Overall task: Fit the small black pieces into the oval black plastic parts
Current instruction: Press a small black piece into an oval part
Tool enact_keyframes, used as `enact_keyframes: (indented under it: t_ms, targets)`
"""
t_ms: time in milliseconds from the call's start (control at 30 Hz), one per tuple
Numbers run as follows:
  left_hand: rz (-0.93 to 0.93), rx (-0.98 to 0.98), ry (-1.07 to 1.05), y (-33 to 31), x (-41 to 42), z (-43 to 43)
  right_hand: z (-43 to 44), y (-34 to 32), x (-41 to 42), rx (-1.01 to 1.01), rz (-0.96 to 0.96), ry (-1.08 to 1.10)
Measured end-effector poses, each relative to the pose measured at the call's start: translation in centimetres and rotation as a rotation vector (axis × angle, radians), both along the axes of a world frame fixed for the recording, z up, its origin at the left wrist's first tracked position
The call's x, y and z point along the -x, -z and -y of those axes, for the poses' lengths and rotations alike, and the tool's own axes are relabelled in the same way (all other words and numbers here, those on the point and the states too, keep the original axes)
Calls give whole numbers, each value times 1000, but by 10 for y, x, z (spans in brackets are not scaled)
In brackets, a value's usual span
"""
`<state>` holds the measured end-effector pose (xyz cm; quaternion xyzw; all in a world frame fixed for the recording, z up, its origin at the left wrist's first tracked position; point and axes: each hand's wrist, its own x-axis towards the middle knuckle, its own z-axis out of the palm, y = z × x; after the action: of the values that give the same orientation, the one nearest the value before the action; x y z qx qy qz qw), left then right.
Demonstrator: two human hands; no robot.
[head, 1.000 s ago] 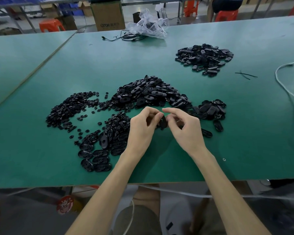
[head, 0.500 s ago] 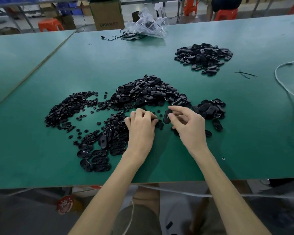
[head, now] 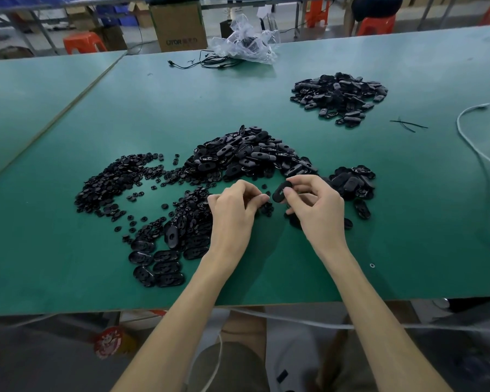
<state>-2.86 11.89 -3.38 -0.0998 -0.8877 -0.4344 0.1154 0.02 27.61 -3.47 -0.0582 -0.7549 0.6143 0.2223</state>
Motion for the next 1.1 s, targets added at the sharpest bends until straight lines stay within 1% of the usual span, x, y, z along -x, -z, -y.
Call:
enact_keyframes:
  t_ms: [233, 367, 533, 667, 800, 1100]
  targets:
    - [-33, -171, 76, -1, 1, 2, 0, 1, 0, -8, 11, -8]
    - [-42, -229, 99, 0, 1, 1, 0, 0, -1, 1, 4, -30]
    - [-103, -201, 132, 1, 1, 1, 0, -1, -2, -18, 10, -31]
    - [-117, -203, 117, 0, 0, 1, 0, -1, -3, -14, 15, -39]
    - [-74, -276, 133, -2, -3, 0, -1, -1, -4, -27, 30, -46]
    - [-41, -302, 144, -3, -3, 0, -1, -2, -4, -23, 32, -75]
